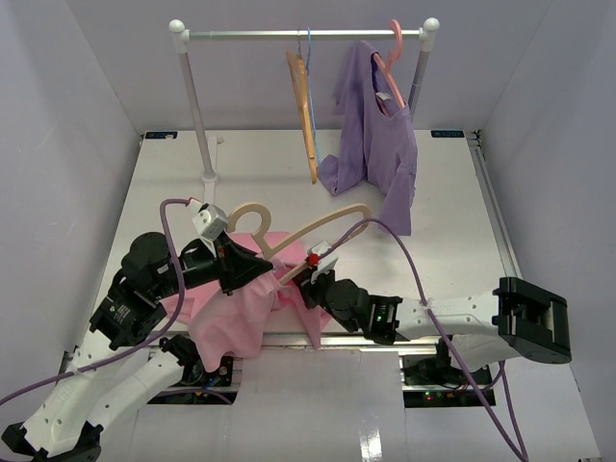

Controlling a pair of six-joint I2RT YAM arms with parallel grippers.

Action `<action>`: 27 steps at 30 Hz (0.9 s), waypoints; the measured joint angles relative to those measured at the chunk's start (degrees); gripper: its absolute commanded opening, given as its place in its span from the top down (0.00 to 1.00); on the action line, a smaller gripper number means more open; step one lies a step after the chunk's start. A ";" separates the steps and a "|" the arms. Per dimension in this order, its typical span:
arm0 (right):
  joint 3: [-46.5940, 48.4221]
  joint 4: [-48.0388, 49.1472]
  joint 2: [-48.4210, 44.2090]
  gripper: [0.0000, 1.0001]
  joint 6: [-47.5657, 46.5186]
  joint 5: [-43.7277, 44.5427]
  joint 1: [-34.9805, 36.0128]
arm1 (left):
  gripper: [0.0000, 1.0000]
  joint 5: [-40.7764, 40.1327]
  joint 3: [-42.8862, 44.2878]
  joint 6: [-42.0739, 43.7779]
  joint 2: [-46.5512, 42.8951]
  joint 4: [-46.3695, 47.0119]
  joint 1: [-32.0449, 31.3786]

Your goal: Place the t-shirt on the hanger

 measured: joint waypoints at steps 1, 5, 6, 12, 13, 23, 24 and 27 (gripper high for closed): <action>-0.93 -0.15 -1.41 0.92 0.30 0.78 0.01 | 1.00 -0.13 -0.01 0.03 -0.10 -0.10 -0.01; -5.48 -1.24 -9.37 0.92 0.88 3.58 -0.01 | 1.00 -0.50 -0.08 0.35 -0.16 -0.16 -0.02; -6.59 -1.27 -11.30 0.92 0.88 4.24 -0.06 | 1.00 -0.48 -0.08 0.43 -0.16 -0.14 -0.02; -11.95 -3.56 -22.53 0.92 0.87 6.63 -0.36 | 1.00 -0.70 -0.08 3.62 -0.34 -1.65 -0.02; -12.77 -4.00 -24.49 0.92 0.84 6.94 -0.51 | 1.00 -1.01 -0.08 4.56 -0.43 -2.26 -0.02; -15.97 -9.61 -43.35 0.92 -0.48 7.75 -5.75 | 1.00 1.74 -0.08 14.26 -1.11 -7.31 -0.04; -15.92 -10.21 -43.97 0.92 -0.69 7.73 -6.11 | 1.00 1.86 -0.08 14.74 -0.96 -7.53 -0.05; -15.54 -12.36 -45.33 0.92 -1.26 7.45 -7.20 | 1.00 2.10 -0.08 15.99 -0.53 -7.99 -0.06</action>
